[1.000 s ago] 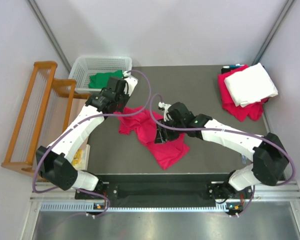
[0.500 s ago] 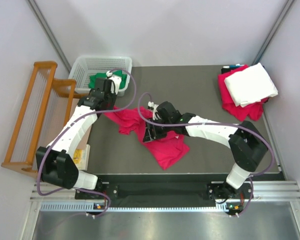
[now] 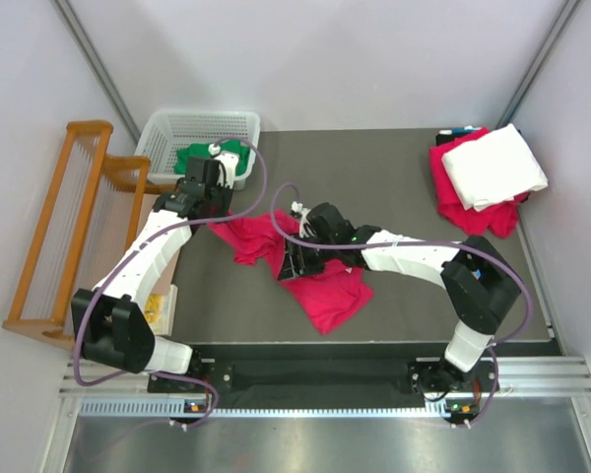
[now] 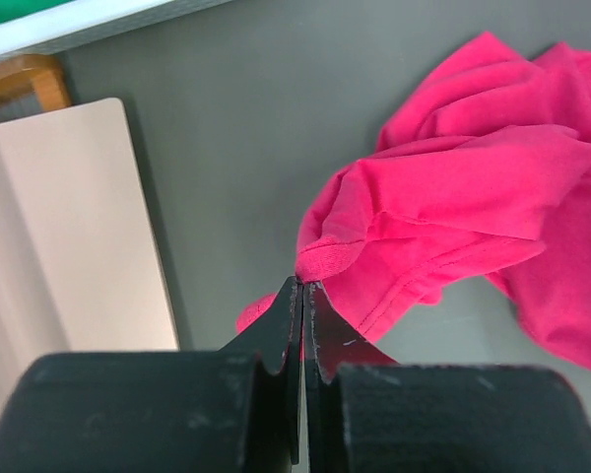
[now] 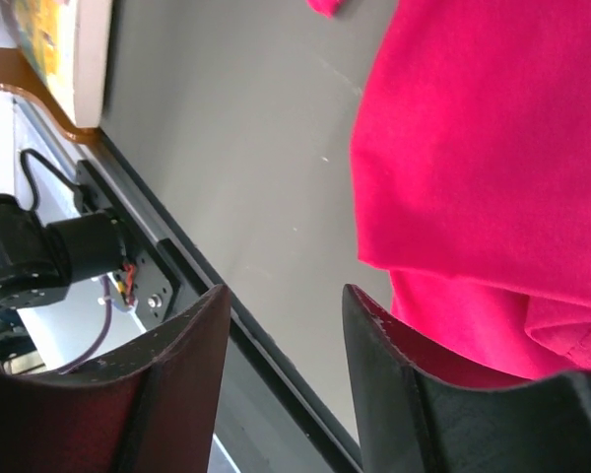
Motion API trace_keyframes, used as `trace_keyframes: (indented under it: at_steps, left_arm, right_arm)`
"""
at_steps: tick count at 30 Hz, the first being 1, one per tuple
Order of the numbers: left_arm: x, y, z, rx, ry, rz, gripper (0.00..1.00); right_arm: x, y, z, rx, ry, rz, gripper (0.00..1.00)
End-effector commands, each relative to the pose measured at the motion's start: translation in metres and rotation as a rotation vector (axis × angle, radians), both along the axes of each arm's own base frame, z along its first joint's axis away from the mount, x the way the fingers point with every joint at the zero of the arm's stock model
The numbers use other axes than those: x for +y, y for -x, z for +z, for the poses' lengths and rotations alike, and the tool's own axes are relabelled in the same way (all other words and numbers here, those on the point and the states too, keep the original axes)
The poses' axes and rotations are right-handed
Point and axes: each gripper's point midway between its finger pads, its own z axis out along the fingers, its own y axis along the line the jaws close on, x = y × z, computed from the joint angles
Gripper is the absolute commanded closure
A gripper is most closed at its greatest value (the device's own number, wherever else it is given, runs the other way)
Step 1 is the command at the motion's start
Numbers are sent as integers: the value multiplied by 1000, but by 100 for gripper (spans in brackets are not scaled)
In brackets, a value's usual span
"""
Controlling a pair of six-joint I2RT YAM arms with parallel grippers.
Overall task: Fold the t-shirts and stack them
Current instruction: Fold the tshirt
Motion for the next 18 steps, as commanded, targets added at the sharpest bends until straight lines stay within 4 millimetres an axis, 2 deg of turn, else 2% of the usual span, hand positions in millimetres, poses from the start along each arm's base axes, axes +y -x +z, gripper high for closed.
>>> trace_keyframes:
  at_steps: [1,4,7,12,18]
  left_arm:
    - [-6,-5,6,-36,51,1,100]
    - [-6,-6,8,-38,53,-4,100]
    - [-7,-7,9,-39,57,-4,100]
    - [-7,-9,12,-48,57,-3,100]
    - [-7,-8,10,-42,57,-2,100]
  right_arm:
    - [0,4,6,-15,-14,9,50]
    - [-12,-11,26,-49,-45,-37,49]
    - [-23,-18,37,-76,-62,-74,49]
    - [-20,-6,25,-30,-53,-53,50]
    - [-17,-5,14,0,-58,-51,50]
